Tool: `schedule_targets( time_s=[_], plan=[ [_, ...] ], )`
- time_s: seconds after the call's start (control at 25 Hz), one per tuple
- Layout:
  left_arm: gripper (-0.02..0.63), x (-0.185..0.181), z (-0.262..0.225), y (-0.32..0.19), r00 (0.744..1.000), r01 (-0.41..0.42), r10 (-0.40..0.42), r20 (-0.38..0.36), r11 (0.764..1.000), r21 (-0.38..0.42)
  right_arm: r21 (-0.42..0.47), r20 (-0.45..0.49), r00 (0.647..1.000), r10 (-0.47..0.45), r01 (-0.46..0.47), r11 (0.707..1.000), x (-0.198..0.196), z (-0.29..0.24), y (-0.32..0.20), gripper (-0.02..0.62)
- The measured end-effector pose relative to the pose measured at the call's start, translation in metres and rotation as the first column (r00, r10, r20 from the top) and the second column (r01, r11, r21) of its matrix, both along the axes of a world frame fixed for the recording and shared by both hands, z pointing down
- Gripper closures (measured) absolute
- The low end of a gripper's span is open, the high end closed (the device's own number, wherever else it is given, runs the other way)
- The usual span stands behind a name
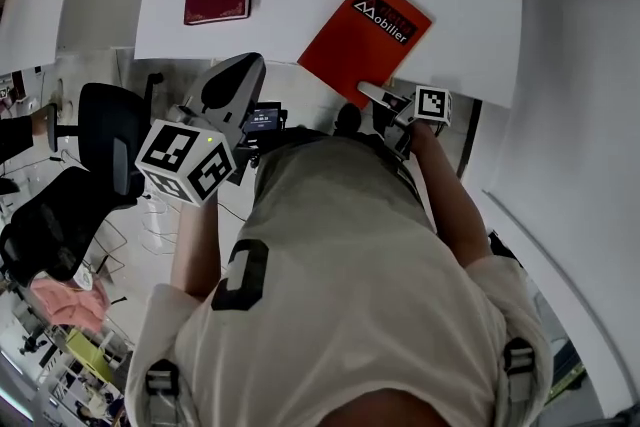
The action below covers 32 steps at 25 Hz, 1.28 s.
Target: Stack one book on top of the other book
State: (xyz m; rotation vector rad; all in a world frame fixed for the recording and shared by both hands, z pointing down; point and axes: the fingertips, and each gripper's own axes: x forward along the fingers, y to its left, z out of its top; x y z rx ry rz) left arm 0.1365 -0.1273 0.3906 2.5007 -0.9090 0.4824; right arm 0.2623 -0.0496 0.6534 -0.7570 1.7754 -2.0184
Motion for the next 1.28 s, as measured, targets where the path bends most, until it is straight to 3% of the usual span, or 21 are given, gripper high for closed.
schedule_targets(
  time_s=[0.16, 0.4, 0.48, 0.56, 1.0, 1.28],
  plan=[
    [0.601, -0.007, 0.000, 0.002, 1.000, 0.020, -0.020, 0.003, 1.000, 0.001, 0.030, 0.048, 0.999, 0.011, -0.012, 0.999, -0.005, -0.002, -0.003, 0.313],
    [0.601, -0.008, -0.014, 0.007, 0.990, 0.053, -0.061, -0.123, 0.996, -0.070, 0.041, 0.061, 0.998, -0.004, 0.002, 0.999, -0.007, -0.011, 0.000, 0.314],
    [0.601, -0.008, -0.016, 0.010, 0.992, 0.055, -0.061, -0.107, 0.997, -0.060, 0.055, 0.072, 0.997, 0.011, -0.015, 0.998, -0.005, -0.017, 0.002, 0.335],
    [0.601, -0.008, -0.015, 0.013, 0.995, 0.048, -0.052, -0.086, 0.998, -0.046, 0.075, 0.100, 0.995, 0.021, -0.028, 0.997, -0.004, -0.022, 0.000, 0.420],
    [0.601, -0.009, -0.008, 0.022, 0.990, 0.077, -0.080, -0.113, 0.996, -0.034, 0.058, 0.061, 0.998, 0.008, -0.012, 0.998, 0.008, -0.030, 0.009, 0.430],
    [0.601, -0.015, -0.010, 0.026, 0.989, 0.099, -0.102, -0.109, 0.995, -0.030, 0.015, 0.104, 0.994, 0.045, -0.046, 0.999, 0.021, -0.050, 0.016, 0.434]
  ],
)
